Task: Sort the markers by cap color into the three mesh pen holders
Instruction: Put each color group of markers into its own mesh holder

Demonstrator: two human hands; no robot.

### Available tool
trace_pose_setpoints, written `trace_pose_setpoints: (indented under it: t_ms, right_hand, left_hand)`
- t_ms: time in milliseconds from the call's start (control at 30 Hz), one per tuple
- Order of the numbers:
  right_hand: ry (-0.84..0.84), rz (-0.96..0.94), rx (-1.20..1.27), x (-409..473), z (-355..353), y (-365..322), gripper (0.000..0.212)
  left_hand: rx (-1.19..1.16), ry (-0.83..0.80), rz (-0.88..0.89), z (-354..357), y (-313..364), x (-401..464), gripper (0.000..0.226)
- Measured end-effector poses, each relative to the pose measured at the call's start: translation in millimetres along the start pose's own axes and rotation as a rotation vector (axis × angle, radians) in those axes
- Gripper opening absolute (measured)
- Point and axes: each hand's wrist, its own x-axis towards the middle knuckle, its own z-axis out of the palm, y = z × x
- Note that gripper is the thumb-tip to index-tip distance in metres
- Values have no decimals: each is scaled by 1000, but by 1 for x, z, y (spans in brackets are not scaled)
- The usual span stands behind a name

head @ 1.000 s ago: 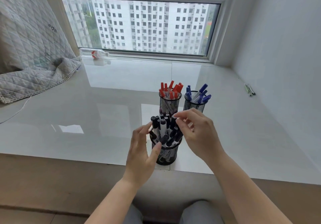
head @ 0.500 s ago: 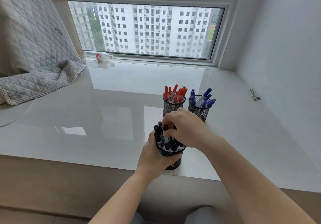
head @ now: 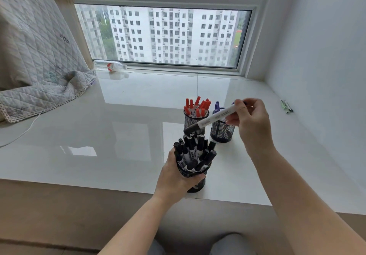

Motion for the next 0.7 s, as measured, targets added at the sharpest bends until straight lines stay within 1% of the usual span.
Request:
trace_pose_setpoints:
  t_ms: [100,200,300,433,467,533,600,700]
  right_hand:
    - [71,193,299,1,-3,3,9]
    - [57,376,633,-2,-5,5,8]
    - [-37,484,751,-7,-6,7,3]
    - [-203,564,855,-14,-6,10,33]
    - [-251,567,867,-16,-6,10,38]
    - [-323,533,779,-17,-6,11,39]
    - [-360,457,567,-19,-4,12,34]
    - [-373,313,234,-24,0,13,11]
  left_hand:
    - [12,2,2,0,0,0,72]
    - [12,-1,1,-1,0,0,70]
    - [-11,0,2,-1,-1,0,72]
    - [-28,-4,1,0,-2,1,76]
    - [-30,-2,3,0,-3,1,76]
    - [-35,-2,6,0,-3,1,76]
    - [-37,-4,11,0,-3,1,77]
    - [-43,-5,16,0,-3,1,77]
